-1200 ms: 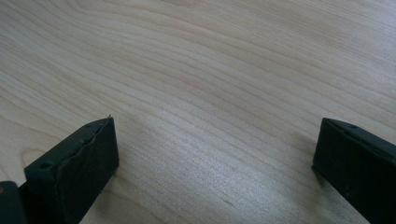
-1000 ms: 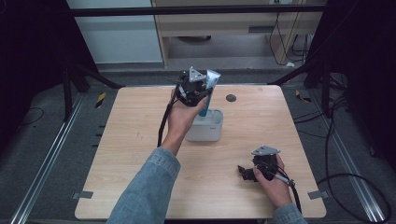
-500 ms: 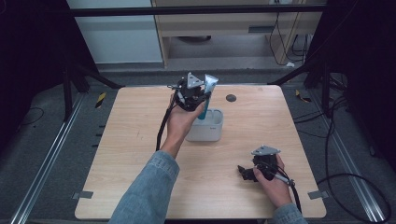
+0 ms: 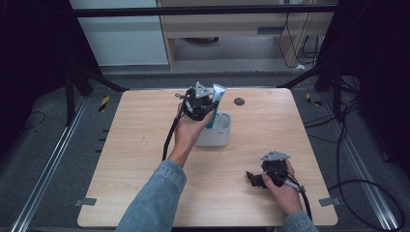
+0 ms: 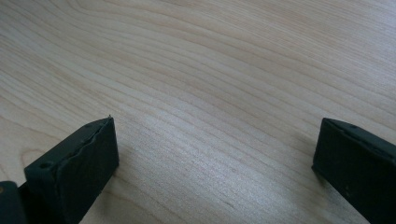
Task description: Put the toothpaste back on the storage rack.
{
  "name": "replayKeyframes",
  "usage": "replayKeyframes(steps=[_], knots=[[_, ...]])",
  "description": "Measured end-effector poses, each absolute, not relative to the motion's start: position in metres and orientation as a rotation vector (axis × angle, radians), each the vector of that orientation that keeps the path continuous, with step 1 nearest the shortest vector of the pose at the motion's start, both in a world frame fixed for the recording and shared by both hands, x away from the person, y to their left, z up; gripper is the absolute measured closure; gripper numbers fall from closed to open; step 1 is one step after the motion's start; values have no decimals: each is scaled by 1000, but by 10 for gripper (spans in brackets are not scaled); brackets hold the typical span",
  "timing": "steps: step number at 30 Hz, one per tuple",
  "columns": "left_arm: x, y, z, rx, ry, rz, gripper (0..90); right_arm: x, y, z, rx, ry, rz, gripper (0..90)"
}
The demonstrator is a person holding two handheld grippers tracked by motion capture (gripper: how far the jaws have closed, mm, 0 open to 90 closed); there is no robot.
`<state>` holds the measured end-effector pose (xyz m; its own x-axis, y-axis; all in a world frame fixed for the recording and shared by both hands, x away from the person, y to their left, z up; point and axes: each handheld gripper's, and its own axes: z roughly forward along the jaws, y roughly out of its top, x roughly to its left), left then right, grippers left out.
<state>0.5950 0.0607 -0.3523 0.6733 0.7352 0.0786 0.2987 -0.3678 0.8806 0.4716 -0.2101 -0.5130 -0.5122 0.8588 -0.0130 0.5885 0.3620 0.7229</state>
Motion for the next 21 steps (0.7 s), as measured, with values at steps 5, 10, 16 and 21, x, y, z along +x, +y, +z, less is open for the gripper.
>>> replayKeyframes(steps=[5, 10, 16, 21], knots=[[595, 60, -356, 1957, 802, 588, 786, 472, -210, -513, 1266, 2238, 949, 4], [596, 60, -361, 1958, 808, 584, 786, 472, -210, -513, 1264, 2239, 950, 4], [595, 60, -367, 1963, 810, 581, 786, 471, -210, -512, 1281, 2242, 959, 4], [595, 61, -368, 1972, 807, 586, 785, 471, -210, -512, 1279, 2242, 957, 4]])
